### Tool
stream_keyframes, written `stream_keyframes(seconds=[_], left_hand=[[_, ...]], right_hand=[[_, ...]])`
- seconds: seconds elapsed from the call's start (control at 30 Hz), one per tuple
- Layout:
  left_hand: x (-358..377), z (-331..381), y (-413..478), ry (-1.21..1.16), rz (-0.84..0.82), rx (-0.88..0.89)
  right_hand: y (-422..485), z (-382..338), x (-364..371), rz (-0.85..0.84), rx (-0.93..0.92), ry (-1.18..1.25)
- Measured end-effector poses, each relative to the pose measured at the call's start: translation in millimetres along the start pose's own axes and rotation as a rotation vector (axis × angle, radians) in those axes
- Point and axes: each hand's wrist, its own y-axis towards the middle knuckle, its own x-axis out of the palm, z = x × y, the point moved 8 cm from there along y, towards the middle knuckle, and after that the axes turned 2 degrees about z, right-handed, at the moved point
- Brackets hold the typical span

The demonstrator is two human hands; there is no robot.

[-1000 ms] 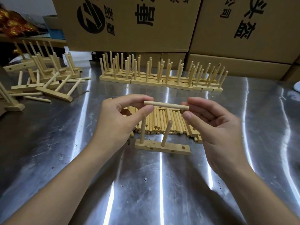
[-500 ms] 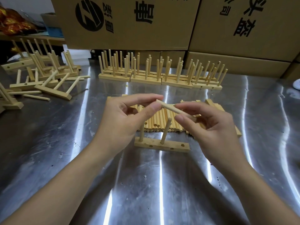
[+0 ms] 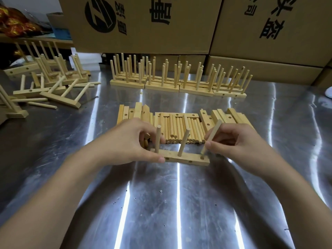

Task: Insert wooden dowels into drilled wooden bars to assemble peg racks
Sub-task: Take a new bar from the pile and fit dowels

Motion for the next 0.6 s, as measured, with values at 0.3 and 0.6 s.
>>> stream_keyframes(seconds=[0.3, 0.6], left_hand=[[8.0, -4.1, 3.3, 0.045, 0.010, 0.020], [10.7, -6.7, 4.4, 0.065, 0.009, 0.020]], right_hand=[[-3.4, -6.9, 4.1, -0.061, -0.056, -0.163], [-4.6, -17.5, 5.4, -0.017, -0.144, -0.365]])
